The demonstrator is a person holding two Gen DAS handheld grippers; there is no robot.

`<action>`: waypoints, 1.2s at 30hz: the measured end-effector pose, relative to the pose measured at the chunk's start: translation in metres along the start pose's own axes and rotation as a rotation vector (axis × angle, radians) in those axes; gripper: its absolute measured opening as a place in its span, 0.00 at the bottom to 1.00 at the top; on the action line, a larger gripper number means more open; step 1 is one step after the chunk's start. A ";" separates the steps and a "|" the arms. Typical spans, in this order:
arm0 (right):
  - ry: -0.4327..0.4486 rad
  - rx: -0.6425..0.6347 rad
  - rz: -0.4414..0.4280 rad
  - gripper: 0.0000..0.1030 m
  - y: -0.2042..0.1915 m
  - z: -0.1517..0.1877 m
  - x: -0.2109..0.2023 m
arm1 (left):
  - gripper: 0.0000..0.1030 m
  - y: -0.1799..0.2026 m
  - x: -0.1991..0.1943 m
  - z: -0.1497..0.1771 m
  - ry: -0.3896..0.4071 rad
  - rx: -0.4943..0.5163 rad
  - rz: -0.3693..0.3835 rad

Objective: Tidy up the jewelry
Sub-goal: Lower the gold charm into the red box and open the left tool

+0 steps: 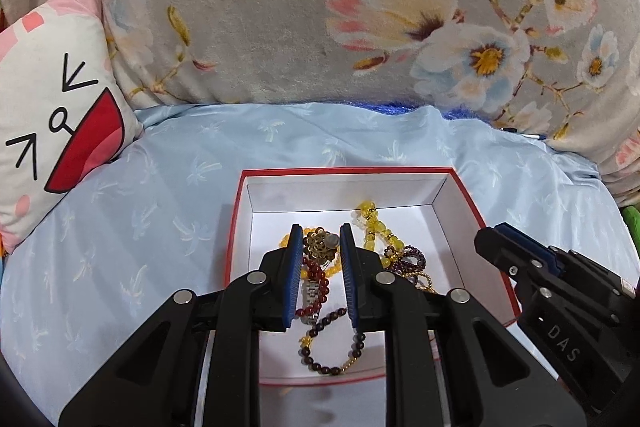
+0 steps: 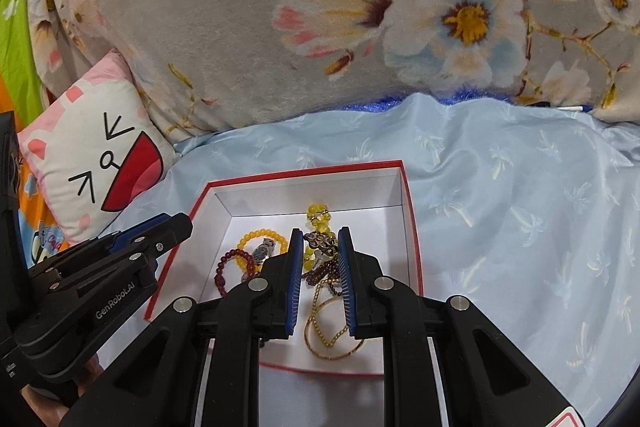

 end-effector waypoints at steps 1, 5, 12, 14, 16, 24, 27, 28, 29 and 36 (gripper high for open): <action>-0.007 0.007 0.000 0.16 0.003 0.000 0.005 | 0.18 0.001 0.005 0.000 -0.002 0.005 -0.009; -0.033 0.028 0.001 0.16 0.011 0.000 0.024 | 0.18 0.005 0.024 0.000 -0.018 0.017 -0.017; -0.060 0.016 0.016 0.16 0.013 0.001 0.049 | 0.18 0.011 0.052 0.005 -0.050 0.032 -0.027; -0.062 0.017 0.021 0.16 0.015 -0.001 0.054 | 0.18 0.011 0.057 0.005 -0.054 0.031 -0.029; -0.065 0.025 0.019 0.16 0.016 -0.002 0.057 | 0.18 0.011 0.060 0.005 -0.059 0.029 -0.029; -0.065 -0.010 0.045 0.22 0.013 -0.001 0.063 | 0.28 0.009 0.068 0.008 -0.073 0.017 -0.038; -0.056 -0.016 0.046 0.27 0.012 0.000 0.061 | 0.36 0.008 0.067 0.009 -0.072 0.011 -0.041; -0.054 -0.019 0.046 0.28 0.011 0.001 0.059 | 0.36 0.007 0.066 0.010 -0.073 0.010 -0.041; -0.053 -0.020 0.049 0.28 0.011 0.001 0.058 | 0.36 0.007 0.065 0.011 -0.075 0.007 -0.042; -0.062 -0.020 0.034 0.28 0.004 0.021 0.045 | 0.36 0.002 0.051 0.021 -0.074 0.001 -0.038</action>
Point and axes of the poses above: each gripper's, at about its wrist camera, not at the fingertips, and x roughly the way its jaws point, y to its right, z to its underside, the point moved 6 cm from there along x, roughly the way its jaws point, and after that the axes turned 9 degrees about -z, right-handed, at the moved point
